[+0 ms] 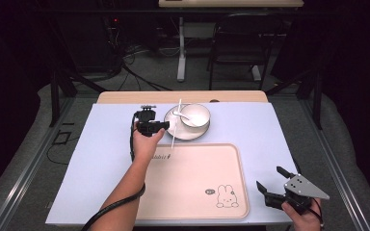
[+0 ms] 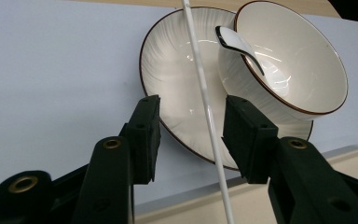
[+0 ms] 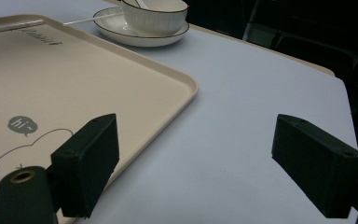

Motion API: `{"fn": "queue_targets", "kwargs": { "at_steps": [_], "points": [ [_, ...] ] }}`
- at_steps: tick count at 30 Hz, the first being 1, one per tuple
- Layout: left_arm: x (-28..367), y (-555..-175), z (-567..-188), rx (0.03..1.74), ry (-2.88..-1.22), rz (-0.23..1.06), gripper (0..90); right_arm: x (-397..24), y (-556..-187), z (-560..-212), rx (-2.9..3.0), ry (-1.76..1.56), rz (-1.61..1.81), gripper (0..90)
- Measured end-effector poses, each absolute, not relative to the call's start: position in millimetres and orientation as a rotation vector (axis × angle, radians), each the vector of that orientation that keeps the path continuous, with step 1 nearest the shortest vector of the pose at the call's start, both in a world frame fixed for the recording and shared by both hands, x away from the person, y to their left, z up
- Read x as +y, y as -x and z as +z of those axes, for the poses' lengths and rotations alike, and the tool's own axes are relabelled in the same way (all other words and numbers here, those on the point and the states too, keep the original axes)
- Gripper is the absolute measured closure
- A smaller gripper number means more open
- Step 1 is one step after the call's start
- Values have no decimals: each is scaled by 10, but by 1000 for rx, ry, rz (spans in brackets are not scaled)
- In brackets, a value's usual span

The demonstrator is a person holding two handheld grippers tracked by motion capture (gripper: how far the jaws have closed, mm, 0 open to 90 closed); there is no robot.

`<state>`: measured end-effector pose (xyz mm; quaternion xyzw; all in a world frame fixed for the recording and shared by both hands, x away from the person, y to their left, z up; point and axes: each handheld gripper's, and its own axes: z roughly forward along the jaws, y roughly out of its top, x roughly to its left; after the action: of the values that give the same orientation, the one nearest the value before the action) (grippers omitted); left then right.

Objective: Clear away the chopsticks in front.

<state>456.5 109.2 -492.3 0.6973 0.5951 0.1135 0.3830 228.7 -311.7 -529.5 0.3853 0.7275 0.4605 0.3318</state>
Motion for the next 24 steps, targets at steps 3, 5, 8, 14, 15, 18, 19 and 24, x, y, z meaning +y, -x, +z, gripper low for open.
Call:
{"fn": "queue_targets", "kwargs": {
  "at_steps": [3,5,8,14,15,18,19,24],
  "points": [
    [1030,-4631,-4953,1519,-1787,287,583,-3115,-2290,-5295,1902,-1004,1204,144],
    [1012,-4647,-4966,1517,-1792,286,591,-3112,-2291,-5295,1904,-1003,1205,145],
    [958,-4693,-5012,1520,-1812,284,603,-3112,-2291,-5295,1904,-1004,1207,145],
    [843,-4763,-5106,1517,-1838,279,613,-3123,-2290,-5293,1901,-1005,1207,144],
    [812,-4780,-5136,1521,-1844,277,617,-3125,-2290,-5293,1900,-1006,1207,144],
    [792,-4798,-5157,1525,-1849,279,626,-3127,-2289,-5293,1900,-1007,1207,144],
    [786,-4808,-5168,1527,-1846,278,628,-3128,-2289,-5293,1899,-1007,1208,144],
    [766,-4852,-5217,1543,-1850,267,648,-3128,-2289,-5293,1899,-1007,1210,144]
  ]
}}
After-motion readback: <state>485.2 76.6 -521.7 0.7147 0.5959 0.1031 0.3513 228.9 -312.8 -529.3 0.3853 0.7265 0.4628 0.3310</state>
